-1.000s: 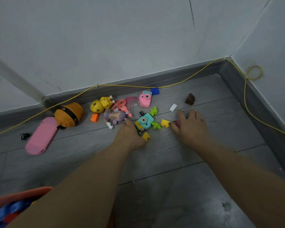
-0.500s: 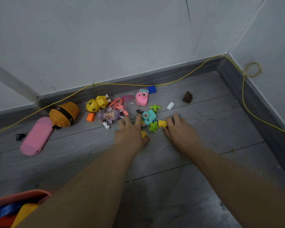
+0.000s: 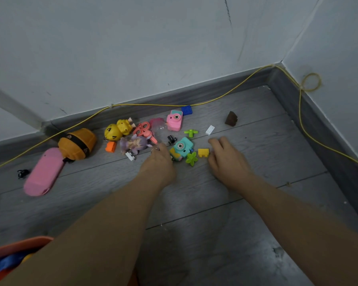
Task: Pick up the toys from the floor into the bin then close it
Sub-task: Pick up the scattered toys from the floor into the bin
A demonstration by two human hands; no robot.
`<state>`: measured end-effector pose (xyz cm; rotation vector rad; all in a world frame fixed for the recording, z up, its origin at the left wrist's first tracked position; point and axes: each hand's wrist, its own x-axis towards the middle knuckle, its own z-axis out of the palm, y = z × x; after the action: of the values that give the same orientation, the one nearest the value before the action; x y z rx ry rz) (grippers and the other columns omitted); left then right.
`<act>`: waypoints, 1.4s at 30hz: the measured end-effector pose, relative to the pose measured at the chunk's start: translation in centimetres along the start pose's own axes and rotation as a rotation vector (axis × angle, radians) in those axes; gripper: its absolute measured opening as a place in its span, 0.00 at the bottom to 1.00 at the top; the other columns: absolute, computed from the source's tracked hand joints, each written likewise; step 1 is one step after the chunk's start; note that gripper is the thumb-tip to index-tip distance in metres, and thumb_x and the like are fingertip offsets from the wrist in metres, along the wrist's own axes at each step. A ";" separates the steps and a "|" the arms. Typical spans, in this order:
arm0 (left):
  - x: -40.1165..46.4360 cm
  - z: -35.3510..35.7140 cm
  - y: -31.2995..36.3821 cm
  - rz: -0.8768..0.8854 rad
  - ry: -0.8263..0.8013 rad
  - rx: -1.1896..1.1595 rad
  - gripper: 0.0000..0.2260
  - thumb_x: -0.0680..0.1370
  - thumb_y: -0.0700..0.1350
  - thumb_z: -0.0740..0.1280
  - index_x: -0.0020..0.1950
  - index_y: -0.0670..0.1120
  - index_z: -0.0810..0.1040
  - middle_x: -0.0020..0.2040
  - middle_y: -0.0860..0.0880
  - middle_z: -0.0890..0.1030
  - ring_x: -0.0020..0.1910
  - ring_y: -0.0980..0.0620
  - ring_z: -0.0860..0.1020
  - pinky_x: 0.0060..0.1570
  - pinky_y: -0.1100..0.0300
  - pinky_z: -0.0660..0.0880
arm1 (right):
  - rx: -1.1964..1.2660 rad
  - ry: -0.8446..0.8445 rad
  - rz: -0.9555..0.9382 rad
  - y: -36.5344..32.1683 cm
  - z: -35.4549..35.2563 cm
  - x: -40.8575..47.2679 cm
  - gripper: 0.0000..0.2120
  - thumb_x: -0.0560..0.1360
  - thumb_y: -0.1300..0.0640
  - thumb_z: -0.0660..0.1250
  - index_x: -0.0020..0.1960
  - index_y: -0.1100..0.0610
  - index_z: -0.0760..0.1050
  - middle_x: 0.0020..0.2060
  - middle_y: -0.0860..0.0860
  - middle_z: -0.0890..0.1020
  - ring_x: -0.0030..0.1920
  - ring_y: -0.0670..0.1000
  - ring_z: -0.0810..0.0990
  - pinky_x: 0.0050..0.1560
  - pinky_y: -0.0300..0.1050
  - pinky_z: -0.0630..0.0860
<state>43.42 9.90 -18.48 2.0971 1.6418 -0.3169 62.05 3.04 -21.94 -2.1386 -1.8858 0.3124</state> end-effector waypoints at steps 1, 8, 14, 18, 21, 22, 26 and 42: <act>-0.1 -0.1 -0.2 -0.013 -0.003 -0.017 0.27 0.77 0.38 0.63 0.73 0.38 0.56 0.68 0.36 0.68 0.65 0.39 0.72 0.55 0.52 0.72 | 0.003 0.001 -0.020 -0.2 0.0 0.1 0.17 0.78 0.56 0.60 0.65 0.57 0.71 0.52 0.57 0.74 0.44 0.60 0.77 0.37 0.48 0.72; 0.2 -1.0 -0.6 -0.151 -0.011 -0.231 0.22 0.76 0.40 0.64 0.68 0.37 0.65 0.65 0.37 0.72 0.62 0.40 0.73 0.50 0.54 0.71 | -0.079 -0.112 -0.169 -1.3 0.3 0.0 0.17 0.79 0.47 0.56 0.64 0.51 0.69 0.54 0.53 0.69 0.47 0.53 0.74 0.39 0.47 0.72; 0.5 -1.7 0.0 -0.117 0.101 -0.319 0.19 0.73 0.45 0.69 0.61 0.39 0.72 0.58 0.40 0.77 0.55 0.42 0.76 0.47 0.52 0.75 | -0.196 -0.128 -0.147 -0.9 1.2 -0.6 0.12 0.77 0.48 0.62 0.54 0.56 0.70 0.54 0.59 0.72 0.43 0.58 0.77 0.31 0.47 0.69; 0.9 -1.7 0.9 -0.019 0.128 -0.330 0.19 0.73 0.44 0.70 0.60 0.41 0.69 0.58 0.42 0.74 0.55 0.44 0.75 0.44 0.55 0.71 | -0.113 -0.095 -0.109 -1.2 0.8 -0.8 0.09 0.78 0.51 0.63 0.52 0.57 0.69 0.48 0.57 0.73 0.39 0.60 0.78 0.30 0.47 0.67; 1.6 -1.2 1.7 0.038 0.162 -0.330 0.21 0.76 0.45 0.68 0.65 0.39 0.66 0.65 0.40 0.68 0.60 0.42 0.72 0.49 0.56 0.68 | 0.009 -0.007 -0.062 -2.0 0.6 -0.3 0.09 0.78 0.51 0.62 0.51 0.57 0.69 0.47 0.56 0.72 0.38 0.60 0.78 0.31 0.47 0.66; 1.9 -1.0 1.8 0.052 0.160 -0.328 0.22 0.77 0.45 0.67 0.66 0.38 0.65 0.66 0.39 0.67 0.61 0.42 0.72 0.50 0.56 0.68 | 0.024 -0.010 -0.079 -2.4 0.7 0.0 0.10 0.78 0.50 0.62 0.53 0.57 0.70 0.48 0.56 0.72 0.38 0.59 0.78 0.31 0.47 0.67; 2.8 -0.6 1.6 0.151 0.103 -0.250 0.18 0.79 0.45 0.65 0.65 0.38 0.65 0.63 0.37 0.71 0.58 0.39 0.74 0.47 0.55 0.67 | -0.025 -0.152 -0.157 -3.4 1.3 0.4 0.17 0.78 0.48 0.61 0.62 0.57 0.70 0.52 0.56 0.69 0.42 0.58 0.77 0.36 0.52 0.76; 2.5 -1.2 1.5 0.259 0.071 0.150 0.29 0.74 0.54 0.71 0.69 0.48 0.62 0.63 0.44 0.73 0.58 0.41 0.78 0.47 0.49 0.75 | 0.054 0.045 0.179 1.6 -0.2 2.5 0.13 0.79 0.49 0.62 0.55 0.59 0.71 0.56 0.57 0.71 0.45 0.61 0.77 0.40 0.50 0.73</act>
<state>45.39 12.38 -18.22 2.4268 1.3993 -0.2915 63.95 5.31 -22.26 -2.2627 -1.6466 0.3448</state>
